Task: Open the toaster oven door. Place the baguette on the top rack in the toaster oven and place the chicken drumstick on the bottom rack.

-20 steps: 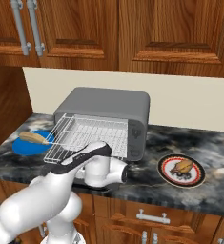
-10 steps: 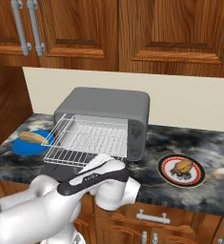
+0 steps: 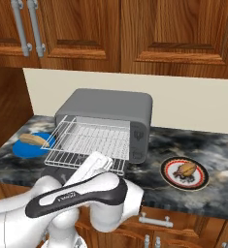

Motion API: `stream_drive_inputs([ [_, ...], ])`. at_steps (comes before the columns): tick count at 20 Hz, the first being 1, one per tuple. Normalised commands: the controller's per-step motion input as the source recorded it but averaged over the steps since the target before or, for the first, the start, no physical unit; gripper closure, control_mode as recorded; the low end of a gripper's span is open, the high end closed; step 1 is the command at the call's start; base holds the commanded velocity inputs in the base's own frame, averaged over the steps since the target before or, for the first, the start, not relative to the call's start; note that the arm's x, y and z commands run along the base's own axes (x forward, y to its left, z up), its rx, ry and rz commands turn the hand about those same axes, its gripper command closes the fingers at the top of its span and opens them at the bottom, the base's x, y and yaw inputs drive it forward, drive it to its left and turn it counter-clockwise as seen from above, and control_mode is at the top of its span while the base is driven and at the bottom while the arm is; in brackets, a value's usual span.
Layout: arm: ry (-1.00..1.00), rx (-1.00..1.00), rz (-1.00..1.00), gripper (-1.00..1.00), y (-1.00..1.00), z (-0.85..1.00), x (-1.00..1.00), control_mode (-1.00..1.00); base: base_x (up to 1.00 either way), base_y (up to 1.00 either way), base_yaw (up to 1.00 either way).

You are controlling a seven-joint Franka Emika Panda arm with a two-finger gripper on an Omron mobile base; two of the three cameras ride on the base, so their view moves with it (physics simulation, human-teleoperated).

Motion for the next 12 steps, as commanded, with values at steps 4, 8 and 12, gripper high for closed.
stream_drive_inputs([
  [4, -0.01, -0.44, 0.04, -1.0, 0.37, 0.82, -0.12, -1.0, 0.0, 0.0, 0.0],
  [8, 0.11, -0.58, 0.13, -1.0, 0.81, 0.68, 0.09, -1.0, 0.0, 0.0, 0.0],
  [12, 0.12, -0.53, 0.03, -1.0, 1.0, 0.67, 0.01, -1.0, 0.0, 0.0, 0.0],
])
